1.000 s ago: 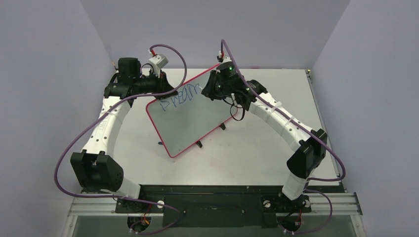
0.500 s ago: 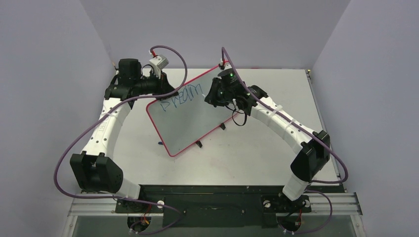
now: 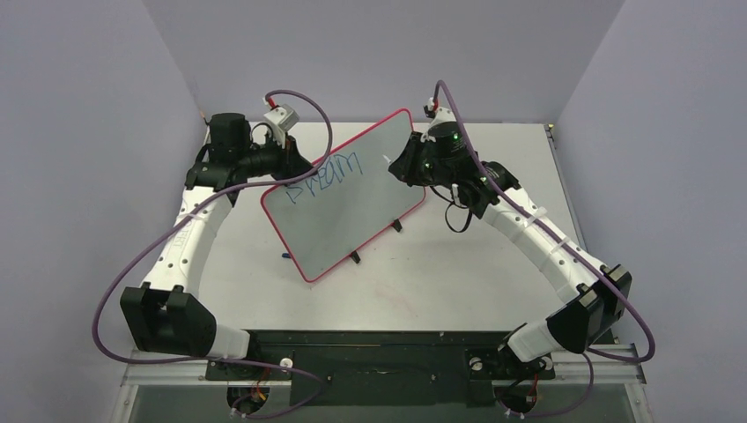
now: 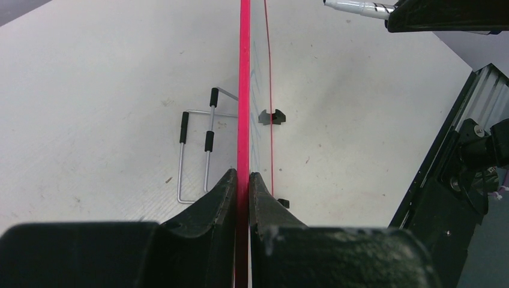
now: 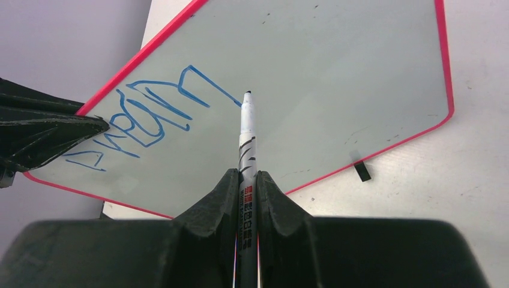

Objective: Write a sentence on the whiteboard

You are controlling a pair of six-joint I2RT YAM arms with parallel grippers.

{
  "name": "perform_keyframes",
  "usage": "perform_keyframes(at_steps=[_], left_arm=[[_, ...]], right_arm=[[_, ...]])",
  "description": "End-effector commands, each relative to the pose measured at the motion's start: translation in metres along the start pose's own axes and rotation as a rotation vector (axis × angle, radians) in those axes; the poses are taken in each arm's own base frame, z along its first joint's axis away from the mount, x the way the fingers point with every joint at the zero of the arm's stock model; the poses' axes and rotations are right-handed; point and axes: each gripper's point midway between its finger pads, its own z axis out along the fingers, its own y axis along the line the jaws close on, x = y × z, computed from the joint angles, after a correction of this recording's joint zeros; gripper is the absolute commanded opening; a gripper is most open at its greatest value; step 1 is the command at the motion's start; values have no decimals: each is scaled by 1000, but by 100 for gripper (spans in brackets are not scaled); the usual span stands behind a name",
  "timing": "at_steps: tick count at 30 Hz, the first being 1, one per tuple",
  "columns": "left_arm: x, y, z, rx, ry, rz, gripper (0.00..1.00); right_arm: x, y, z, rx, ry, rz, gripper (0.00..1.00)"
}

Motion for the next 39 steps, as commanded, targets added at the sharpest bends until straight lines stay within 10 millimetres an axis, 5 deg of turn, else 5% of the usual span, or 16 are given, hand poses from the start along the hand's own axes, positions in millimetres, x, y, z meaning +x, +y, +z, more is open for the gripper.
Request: perform_keyframes(at_steps=[1, 17, 31, 39], left_arm=[[-47, -2, -16, -53, -157, 167, 0], [-41, 0, -15, -74, -176, 163, 0], [-38, 0, -13, -58, -160, 155, 0], [-39, 3, -14, -82, -164, 144, 0]], right_arm=[[-14, 3, -11, -52, -56, -29, 0], [-21, -23, -16, -44, -57, -69, 0], [-44, 16, 1, -220, -52, -77, 0], [-2, 43, -1, -254, 9, -163, 0]])
